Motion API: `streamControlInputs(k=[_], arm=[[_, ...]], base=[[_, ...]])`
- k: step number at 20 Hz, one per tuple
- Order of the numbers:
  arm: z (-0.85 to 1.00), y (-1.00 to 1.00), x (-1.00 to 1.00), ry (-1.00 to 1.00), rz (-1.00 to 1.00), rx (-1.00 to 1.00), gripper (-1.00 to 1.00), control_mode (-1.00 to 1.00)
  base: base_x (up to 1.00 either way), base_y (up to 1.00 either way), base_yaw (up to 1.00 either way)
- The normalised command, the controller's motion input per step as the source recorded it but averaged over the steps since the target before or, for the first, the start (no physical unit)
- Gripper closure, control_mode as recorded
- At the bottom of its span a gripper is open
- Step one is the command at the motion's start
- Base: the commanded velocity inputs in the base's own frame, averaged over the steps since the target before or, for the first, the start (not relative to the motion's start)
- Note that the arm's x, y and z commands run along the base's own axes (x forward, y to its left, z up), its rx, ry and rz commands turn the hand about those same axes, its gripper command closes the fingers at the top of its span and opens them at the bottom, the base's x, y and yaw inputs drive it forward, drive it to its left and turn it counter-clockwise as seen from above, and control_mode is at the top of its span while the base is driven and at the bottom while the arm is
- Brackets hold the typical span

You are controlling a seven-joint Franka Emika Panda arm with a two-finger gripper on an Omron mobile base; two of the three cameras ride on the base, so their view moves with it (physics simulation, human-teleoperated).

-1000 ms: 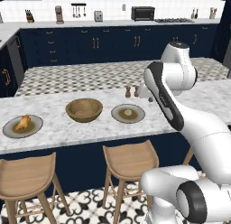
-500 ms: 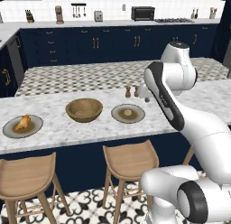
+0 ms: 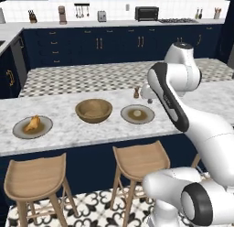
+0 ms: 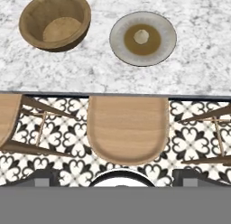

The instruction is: Pick the chicken drumstick and garlic from their plates and place them in the bowl. Then put the bowl in the fridge.

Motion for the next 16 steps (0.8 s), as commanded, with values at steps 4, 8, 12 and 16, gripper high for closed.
streamControlInputs(k=[4, 8, 12, 16], arm=[[0.00, 0.00, 0.00, 0.00, 0.00, 0.00, -1.00, 1.00], [0.00, 0.00, 0.00, 0.00, 0.00, 0.00, -1.00, 1.00], [0.00, 0.00, 0.00, 0.00, 0.00, 0.00, -1.00, 1.00], [0.00, 0.00, 0.00, 0.00, 0.00, 0.00, -1.00, 1.00]], base=[[0.00, 0.92, -0.02], [0.17, 0.76, -0.08], [0.38, 0.27, -0.02], [0.61, 0.00, 0.00]])
